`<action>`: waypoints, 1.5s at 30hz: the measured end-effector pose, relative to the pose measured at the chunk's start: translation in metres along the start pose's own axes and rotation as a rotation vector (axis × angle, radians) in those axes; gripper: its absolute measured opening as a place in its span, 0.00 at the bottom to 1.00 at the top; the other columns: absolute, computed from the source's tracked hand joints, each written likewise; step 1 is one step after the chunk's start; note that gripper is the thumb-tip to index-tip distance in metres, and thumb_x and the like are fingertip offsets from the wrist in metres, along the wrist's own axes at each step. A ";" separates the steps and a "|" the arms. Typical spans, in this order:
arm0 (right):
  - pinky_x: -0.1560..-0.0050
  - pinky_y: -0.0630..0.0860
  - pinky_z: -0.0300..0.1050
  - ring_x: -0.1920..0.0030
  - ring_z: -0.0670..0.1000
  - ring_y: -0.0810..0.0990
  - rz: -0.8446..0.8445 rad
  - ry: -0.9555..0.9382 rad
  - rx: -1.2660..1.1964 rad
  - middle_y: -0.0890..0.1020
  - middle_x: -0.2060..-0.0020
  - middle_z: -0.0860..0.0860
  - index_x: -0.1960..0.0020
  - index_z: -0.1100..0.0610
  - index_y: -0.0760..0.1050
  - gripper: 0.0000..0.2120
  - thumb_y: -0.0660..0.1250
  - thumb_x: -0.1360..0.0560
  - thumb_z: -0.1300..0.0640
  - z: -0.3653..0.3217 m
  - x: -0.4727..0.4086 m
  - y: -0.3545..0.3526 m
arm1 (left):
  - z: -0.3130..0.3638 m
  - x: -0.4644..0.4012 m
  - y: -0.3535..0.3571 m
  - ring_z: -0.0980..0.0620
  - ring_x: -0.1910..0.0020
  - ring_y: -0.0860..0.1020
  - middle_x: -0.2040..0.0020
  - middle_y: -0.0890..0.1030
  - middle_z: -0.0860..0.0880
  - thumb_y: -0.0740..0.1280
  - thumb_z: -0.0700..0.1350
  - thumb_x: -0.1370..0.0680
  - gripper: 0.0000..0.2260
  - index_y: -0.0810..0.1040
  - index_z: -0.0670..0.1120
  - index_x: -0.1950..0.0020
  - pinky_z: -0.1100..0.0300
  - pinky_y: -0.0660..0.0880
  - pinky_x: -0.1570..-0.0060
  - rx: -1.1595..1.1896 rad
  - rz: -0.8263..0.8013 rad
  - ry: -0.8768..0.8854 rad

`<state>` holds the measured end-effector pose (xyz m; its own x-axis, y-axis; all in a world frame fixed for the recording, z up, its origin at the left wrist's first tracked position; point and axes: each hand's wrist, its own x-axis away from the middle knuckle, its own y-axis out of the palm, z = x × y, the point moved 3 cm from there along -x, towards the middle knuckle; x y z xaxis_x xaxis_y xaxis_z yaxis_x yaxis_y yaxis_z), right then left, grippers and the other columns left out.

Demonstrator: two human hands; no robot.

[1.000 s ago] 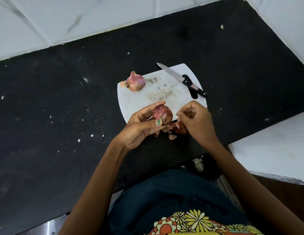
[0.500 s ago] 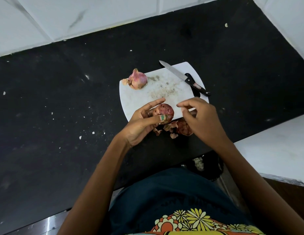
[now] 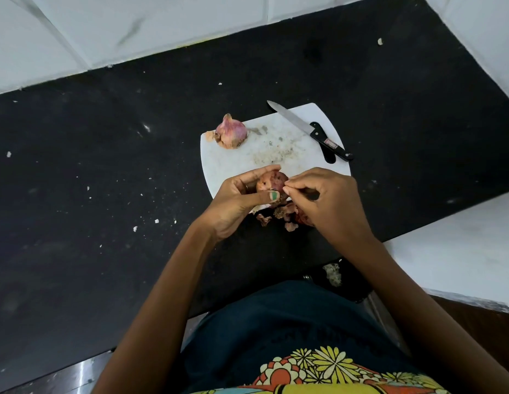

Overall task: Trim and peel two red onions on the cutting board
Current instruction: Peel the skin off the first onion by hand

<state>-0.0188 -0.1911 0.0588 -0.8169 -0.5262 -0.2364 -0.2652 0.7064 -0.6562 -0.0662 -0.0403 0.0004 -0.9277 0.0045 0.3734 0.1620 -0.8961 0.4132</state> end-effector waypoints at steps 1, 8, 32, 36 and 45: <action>0.59 0.80 0.48 0.61 0.48 0.83 -0.009 0.005 0.004 0.85 0.61 0.52 0.57 0.61 0.84 0.02 0.72 0.29 0.64 0.001 0.000 0.000 | 0.001 0.000 0.000 0.50 0.46 0.81 0.48 0.84 0.46 0.70 0.32 0.32 0.23 0.77 0.43 0.38 0.56 0.77 0.42 -0.006 0.000 -0.003; 0.69 0.77 0.53 0.67 0.52 0.78 -0.007 -0.068 0.141 0.80 0.65 0.52 0.62 0.61 0.78 0.02 0.69 0.30 0.64 0.006 0.000 0.005 | -0.002 0.000 0.004 0.50 0.49 0.82 0.49 0.84 0.45 0.71 0.34 0.33 0.23 0.78 0.42 0.39 0.60 0.78 0.49 0.001 -0.015 -0.012; 0.54 0.68 0.30 0.53 0.47 0.71 -0.167 0.220 -0.091 0.72 0.55 0.48 0.52 0.57 0.70 0.03 0.59 0.20 0.62 0.016 0.000 0.015 | 0.001 0.006 0.004 0.52 0.49 0.82 0.49 0.84 0.47 0.70 0.35 0.33 0.21 0.78 0.44 0.40 0.61 0.79 0.50 -0.009 -0.047 -0.054; 0.52 0.76 0.48 0.57 0.48 0.77 -0.112 0.527 -0.292 0.76 0.57 0.46 0.53 0.50 0.68 0.06 0.56 0.18 0.57 0.029 -0.005 0.016 | -0.002 0.006 0.005 0.51 0.47 0.81 0.49 0.84 0.47 0.72 0.32 0.31 0.21 0.78 0.45 0.39 0.61 0.78 0.50 0.019 -0.093 -0.055; 0.63 0.69 0.23 0.61 0.40 0.75 0.042 0.589 -0.085 0.75 0.62 0.44 0.53 0.56 0.70 0.05 0.59 0.20 0.63 0.054 0.005 0.014 | -0.004 0.007 0.001 0.47 0.42 0.79 0.41 0.80 0.42 0.79 0.43 0.36 0.29 0.78 0.45 0.36 0.57 0.77 0.43 0.133 -0.191 -0.028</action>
<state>0.0014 -0.2093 0.0102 -0.9678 -0.1625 0.1922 -0.2462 0.7691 -0.5898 -0.0745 -0.0433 0.0000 -0.9364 0.1824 0.2998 0.0287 -0.8117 0.5834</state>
